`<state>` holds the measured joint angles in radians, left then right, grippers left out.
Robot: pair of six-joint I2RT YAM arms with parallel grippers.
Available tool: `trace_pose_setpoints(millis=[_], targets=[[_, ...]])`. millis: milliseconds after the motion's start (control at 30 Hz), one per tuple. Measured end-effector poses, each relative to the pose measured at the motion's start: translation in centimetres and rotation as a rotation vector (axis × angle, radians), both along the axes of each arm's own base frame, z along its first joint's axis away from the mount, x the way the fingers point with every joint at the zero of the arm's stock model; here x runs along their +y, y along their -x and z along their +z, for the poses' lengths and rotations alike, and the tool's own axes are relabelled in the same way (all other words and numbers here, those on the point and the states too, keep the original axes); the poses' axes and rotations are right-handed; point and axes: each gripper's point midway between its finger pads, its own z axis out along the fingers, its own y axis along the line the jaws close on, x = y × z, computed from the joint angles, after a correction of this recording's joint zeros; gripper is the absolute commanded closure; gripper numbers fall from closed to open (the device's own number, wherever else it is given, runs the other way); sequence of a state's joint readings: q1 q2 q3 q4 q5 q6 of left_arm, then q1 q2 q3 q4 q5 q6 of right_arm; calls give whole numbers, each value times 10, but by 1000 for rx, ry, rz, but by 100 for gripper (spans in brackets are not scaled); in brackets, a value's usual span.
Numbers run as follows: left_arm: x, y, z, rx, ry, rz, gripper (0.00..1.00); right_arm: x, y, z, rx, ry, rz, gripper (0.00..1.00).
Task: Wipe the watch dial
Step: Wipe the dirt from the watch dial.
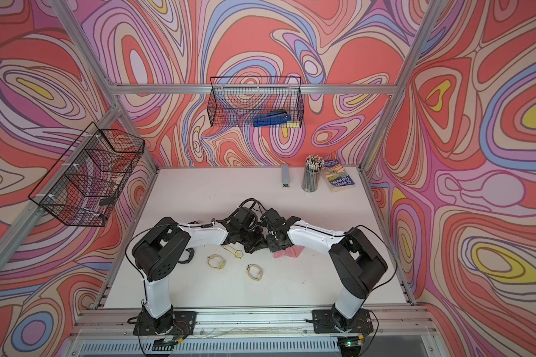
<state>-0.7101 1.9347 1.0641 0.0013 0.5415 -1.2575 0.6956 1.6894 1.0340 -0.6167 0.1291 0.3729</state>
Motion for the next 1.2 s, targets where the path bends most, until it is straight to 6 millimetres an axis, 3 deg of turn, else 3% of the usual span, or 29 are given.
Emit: trace_pose_setpoints(millis=[533, 867, 1100, 1200], targets=[[0, 1, 1, -14, -1, 2, 100, -10, 0, -4, -25, 28, -55, 100], [1, 2, 7, -24, 10, 1, 100, -37, 1, -14, 4, 109, -105, 100], [1, 2, 8, -26, 12, 0, 100, -49, -1, -8, 13, 158, -99, 100], [1, 2, 8, -26, 12, 0, 100, -52, -1, 5, 0, 159, -97, 100]])
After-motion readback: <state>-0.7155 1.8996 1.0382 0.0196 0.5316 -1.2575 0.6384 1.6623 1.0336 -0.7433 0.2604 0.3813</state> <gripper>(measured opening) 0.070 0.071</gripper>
